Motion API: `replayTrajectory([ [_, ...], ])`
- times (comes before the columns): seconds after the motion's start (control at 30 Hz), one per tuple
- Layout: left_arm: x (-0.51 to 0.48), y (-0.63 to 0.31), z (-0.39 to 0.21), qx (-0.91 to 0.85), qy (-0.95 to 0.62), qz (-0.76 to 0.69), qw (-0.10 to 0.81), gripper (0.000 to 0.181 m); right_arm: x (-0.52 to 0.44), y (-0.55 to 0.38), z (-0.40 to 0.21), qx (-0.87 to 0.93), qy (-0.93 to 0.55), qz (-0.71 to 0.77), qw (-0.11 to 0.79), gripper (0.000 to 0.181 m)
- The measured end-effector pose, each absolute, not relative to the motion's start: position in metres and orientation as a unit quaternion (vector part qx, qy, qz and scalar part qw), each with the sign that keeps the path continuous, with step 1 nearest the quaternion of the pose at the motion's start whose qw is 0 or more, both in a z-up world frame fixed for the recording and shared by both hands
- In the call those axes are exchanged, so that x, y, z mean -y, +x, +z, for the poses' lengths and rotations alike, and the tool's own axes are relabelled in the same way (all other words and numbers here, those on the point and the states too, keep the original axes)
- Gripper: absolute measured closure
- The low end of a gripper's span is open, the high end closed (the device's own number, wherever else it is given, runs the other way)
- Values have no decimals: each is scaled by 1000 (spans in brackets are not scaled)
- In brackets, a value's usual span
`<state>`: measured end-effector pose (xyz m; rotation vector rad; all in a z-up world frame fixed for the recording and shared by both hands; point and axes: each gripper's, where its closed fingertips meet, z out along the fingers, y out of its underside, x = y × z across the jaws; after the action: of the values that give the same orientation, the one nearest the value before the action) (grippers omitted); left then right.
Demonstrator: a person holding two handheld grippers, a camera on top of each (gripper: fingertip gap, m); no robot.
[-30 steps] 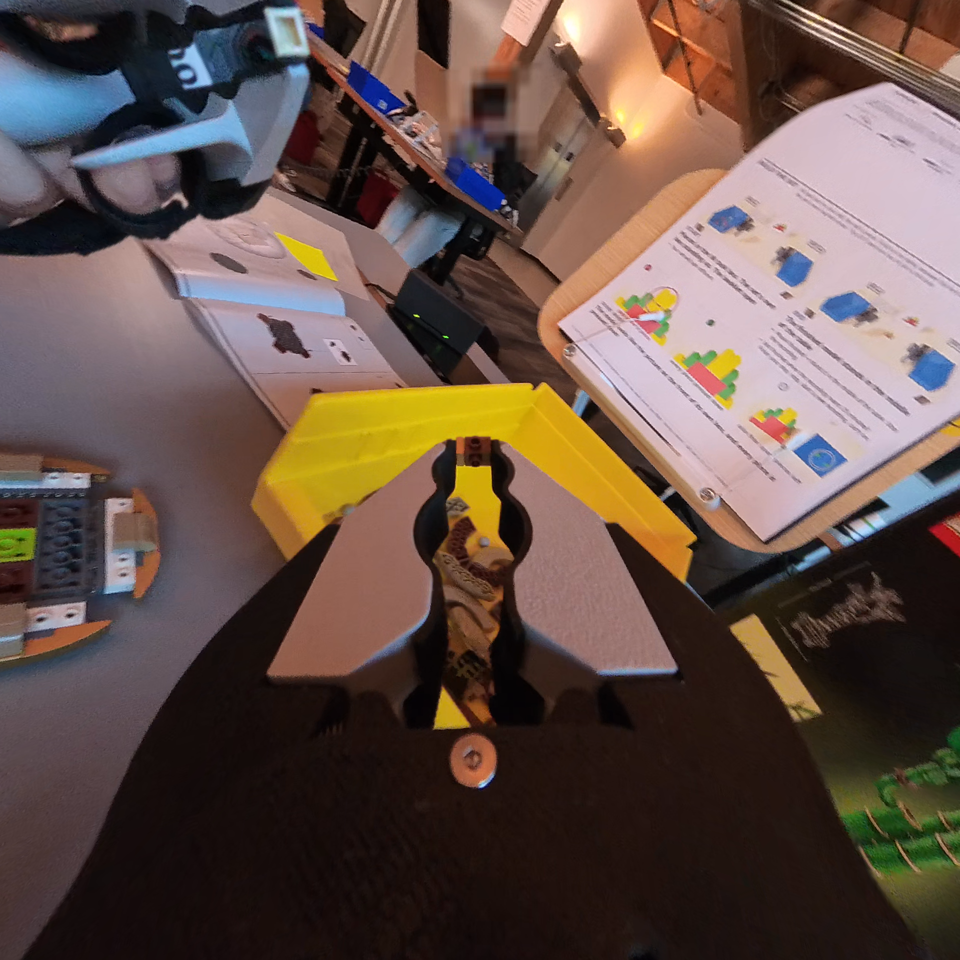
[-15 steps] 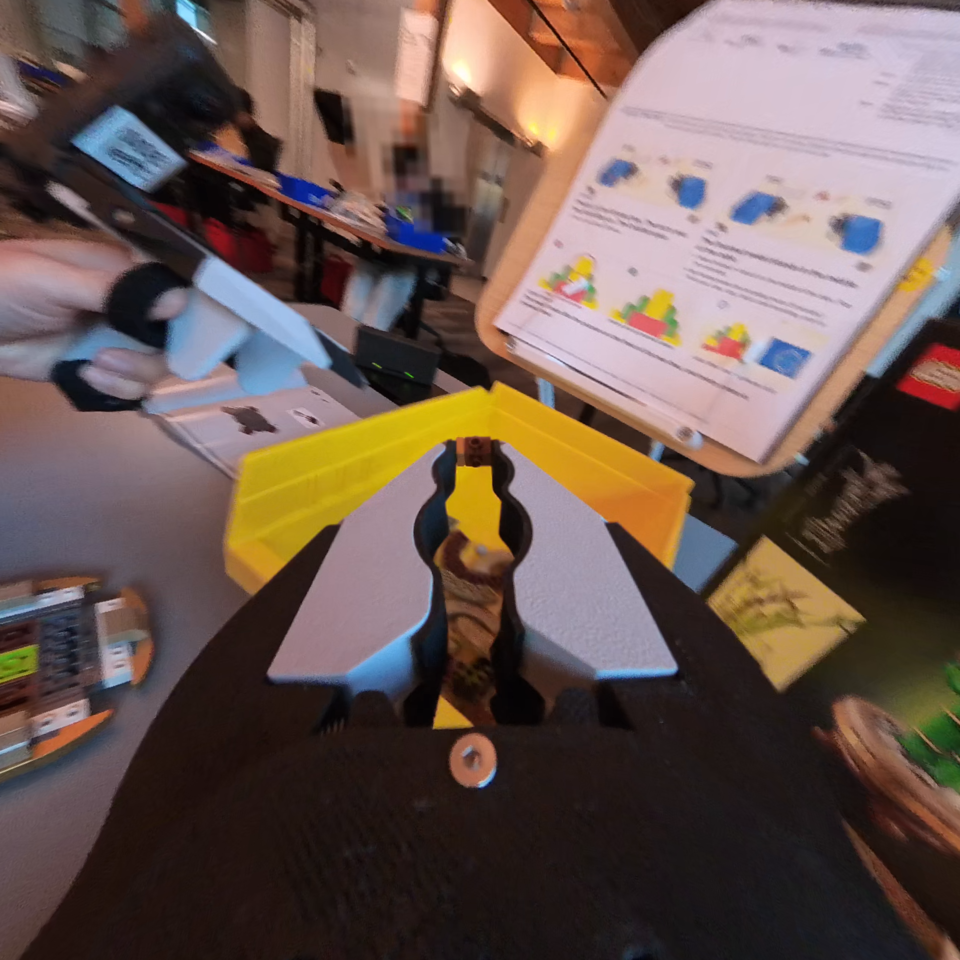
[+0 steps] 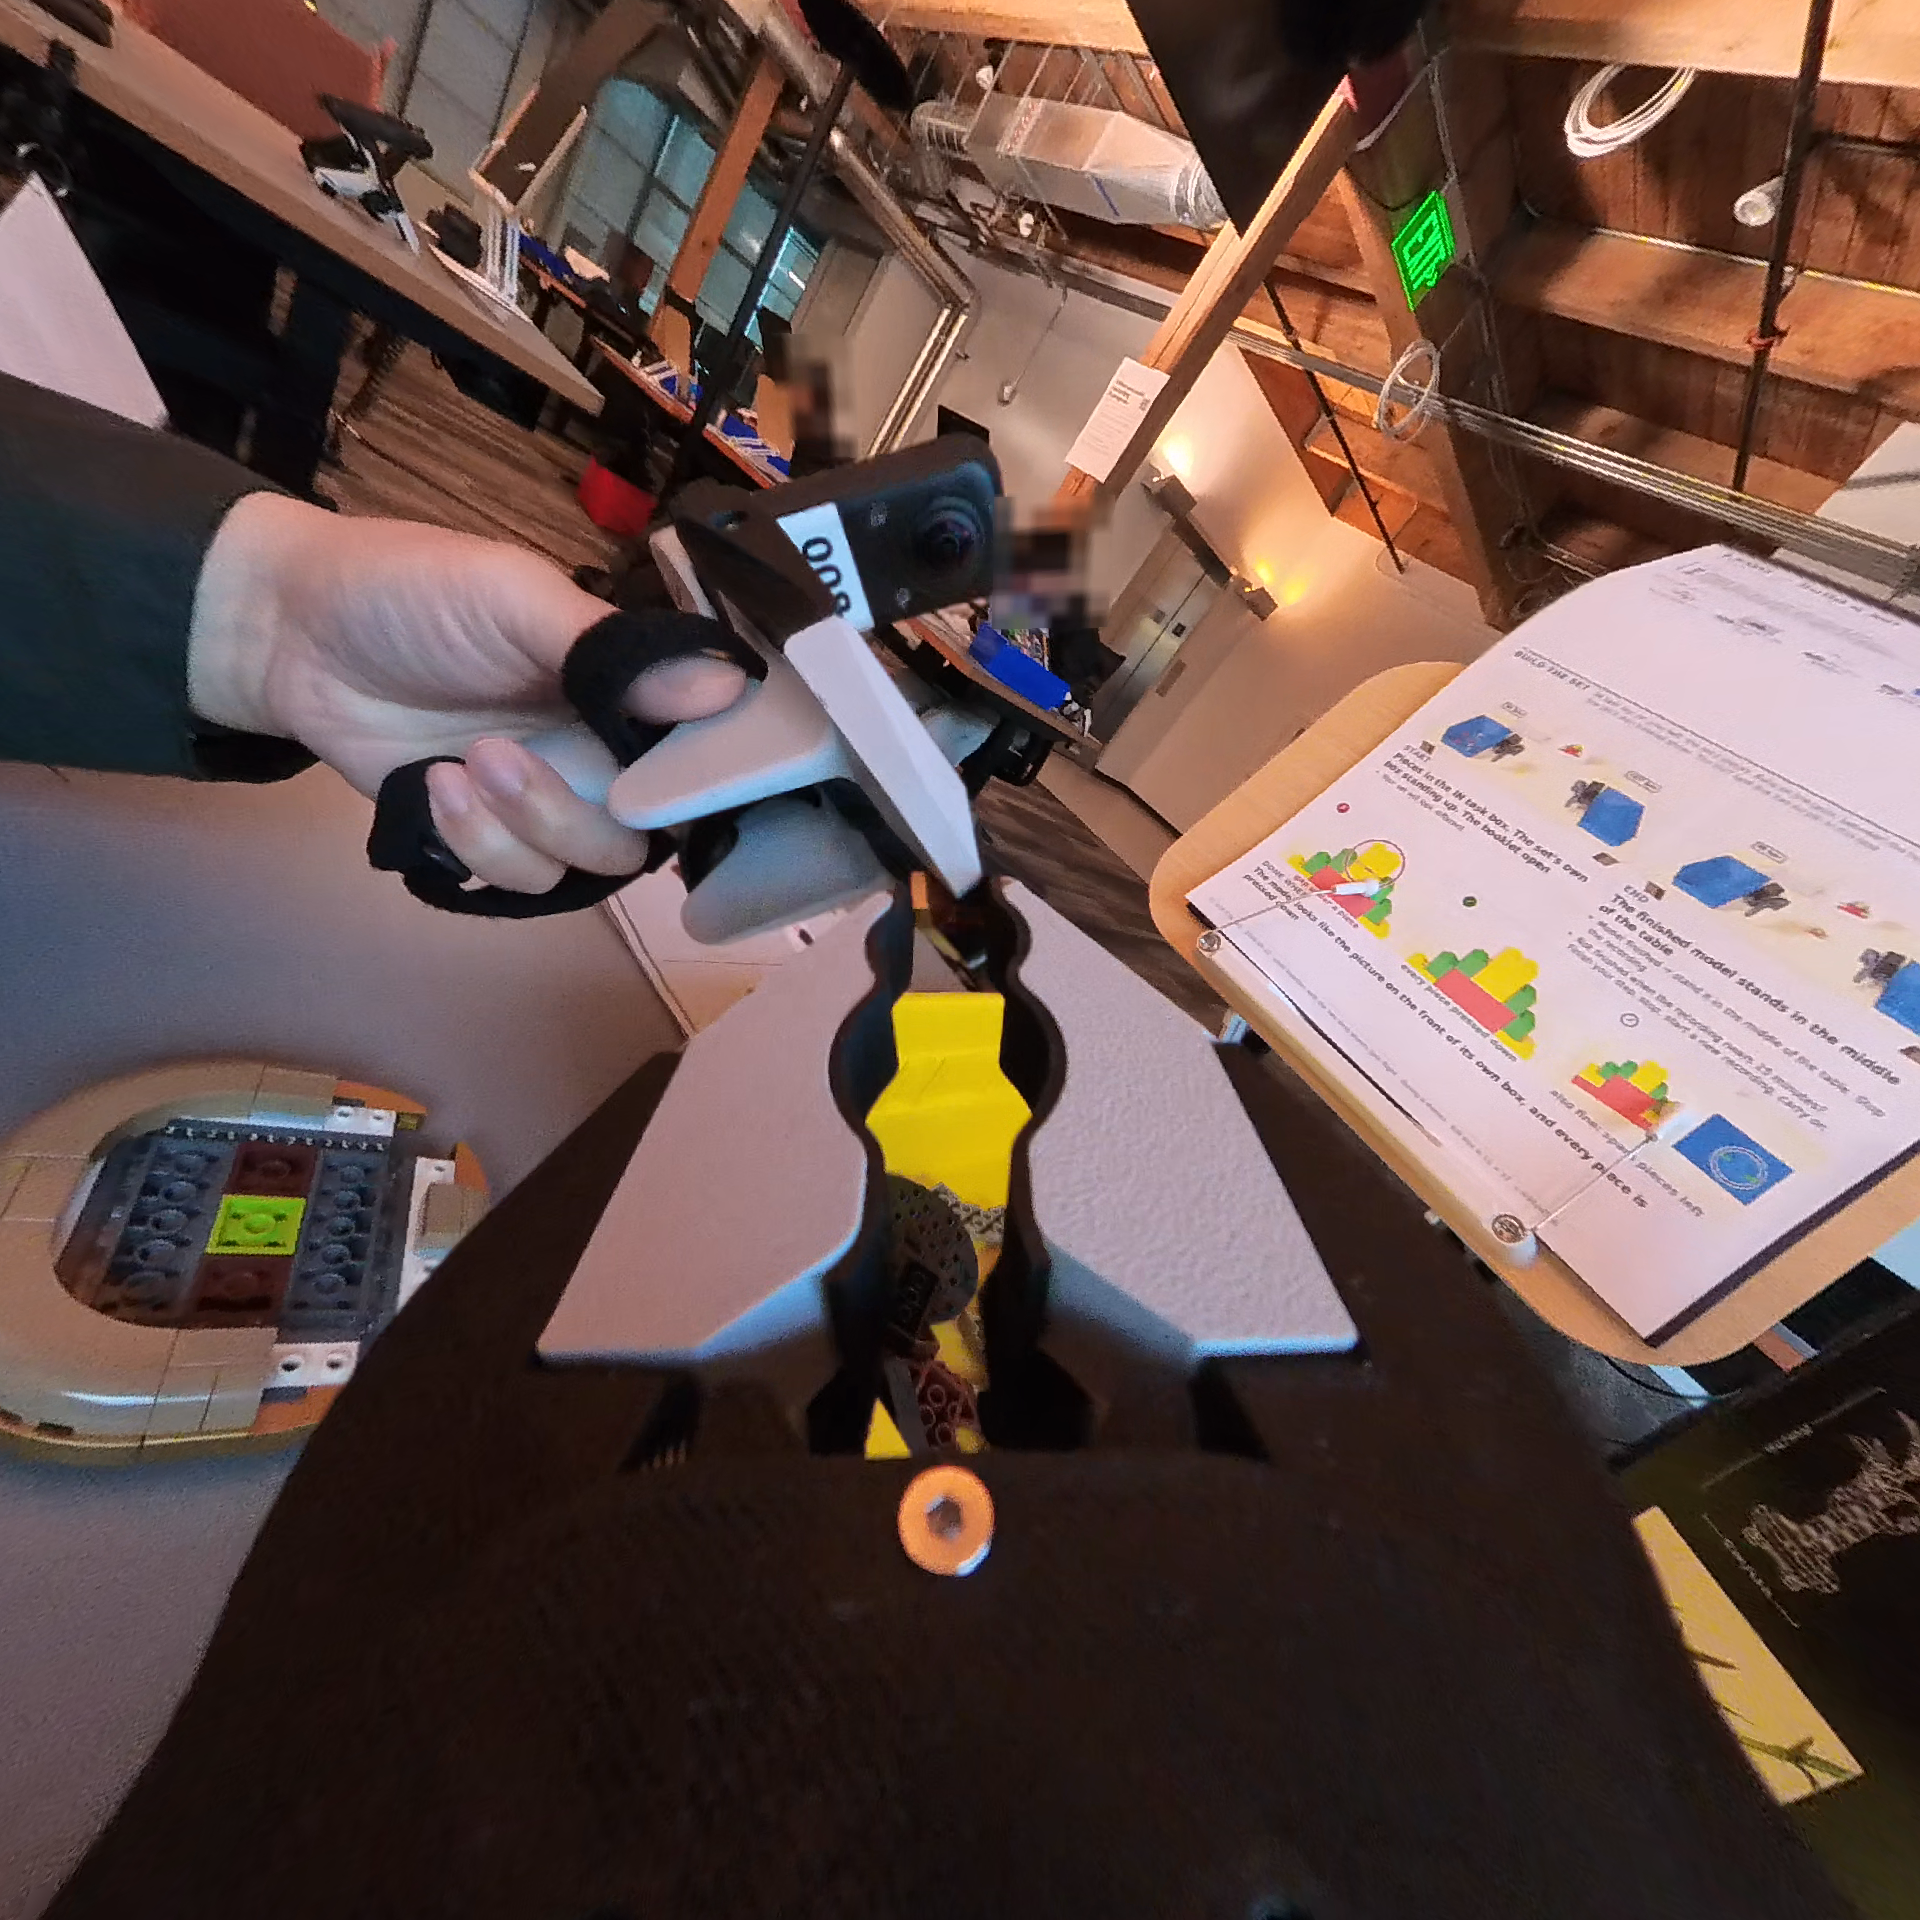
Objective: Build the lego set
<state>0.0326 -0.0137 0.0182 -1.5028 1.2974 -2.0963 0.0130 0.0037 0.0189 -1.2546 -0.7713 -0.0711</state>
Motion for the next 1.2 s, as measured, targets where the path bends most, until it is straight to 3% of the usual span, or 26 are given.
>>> replayTrajectory([
  [0.1,16,27,7,-479,-535,-688,101,172,-3,7,9,376,-584,8,720,162],
  [0.23,39,3,-11,-515,-546,-657,-68,171,10,-9,-4,431,-586,93,680,149],
  [0.53,53,-26,-39,-566,-545,-594,-172,170,32,-42,-35,517,-598,148,594,161],
  [0.77,54,-28,-32,-548,-527,-618,-201,170,36,-45,-33,510,-600,191,586,172],
  [1.0,17,-10,-12,-488,-544,-674,-109,153,14,-23,-16,458,-598,100,650,172],
  [1.2,13,-5,-16,-491,-554,-667,-82,167,2,-11,-18,442,-607,41,659,173],
])
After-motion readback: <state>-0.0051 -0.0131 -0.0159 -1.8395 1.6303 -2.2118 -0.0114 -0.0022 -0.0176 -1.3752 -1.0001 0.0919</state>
